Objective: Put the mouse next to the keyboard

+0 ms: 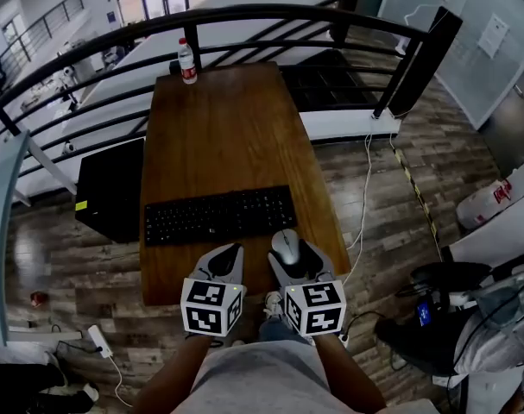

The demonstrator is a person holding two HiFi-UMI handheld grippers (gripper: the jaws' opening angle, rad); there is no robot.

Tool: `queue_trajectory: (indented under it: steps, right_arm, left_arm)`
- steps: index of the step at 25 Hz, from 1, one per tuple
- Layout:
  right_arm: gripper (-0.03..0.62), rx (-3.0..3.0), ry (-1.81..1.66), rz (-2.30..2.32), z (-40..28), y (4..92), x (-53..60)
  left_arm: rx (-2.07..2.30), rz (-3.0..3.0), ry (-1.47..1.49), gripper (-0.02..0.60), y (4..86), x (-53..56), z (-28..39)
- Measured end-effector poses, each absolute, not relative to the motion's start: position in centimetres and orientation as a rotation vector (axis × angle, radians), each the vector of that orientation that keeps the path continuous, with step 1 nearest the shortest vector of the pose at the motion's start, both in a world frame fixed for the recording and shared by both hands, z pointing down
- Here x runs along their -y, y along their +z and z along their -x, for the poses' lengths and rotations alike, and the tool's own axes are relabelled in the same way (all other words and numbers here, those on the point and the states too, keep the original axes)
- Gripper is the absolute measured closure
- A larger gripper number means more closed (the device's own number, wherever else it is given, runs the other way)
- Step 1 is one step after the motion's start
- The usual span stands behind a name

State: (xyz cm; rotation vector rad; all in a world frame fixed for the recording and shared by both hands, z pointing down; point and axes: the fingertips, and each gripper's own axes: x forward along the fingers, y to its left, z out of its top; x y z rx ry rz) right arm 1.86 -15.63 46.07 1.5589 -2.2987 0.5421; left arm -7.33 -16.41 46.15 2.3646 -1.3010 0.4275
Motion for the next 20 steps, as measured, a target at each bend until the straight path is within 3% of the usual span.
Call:
queue_trajectory:
  steps: [20]
  right_arm:
    - [0.290,2.271,0.606,-1.486,-10.5,49.4,26.3]
  left_arm:
    - [1.397,-2.275,0.478,0.586,48.0,25.4,1.1]
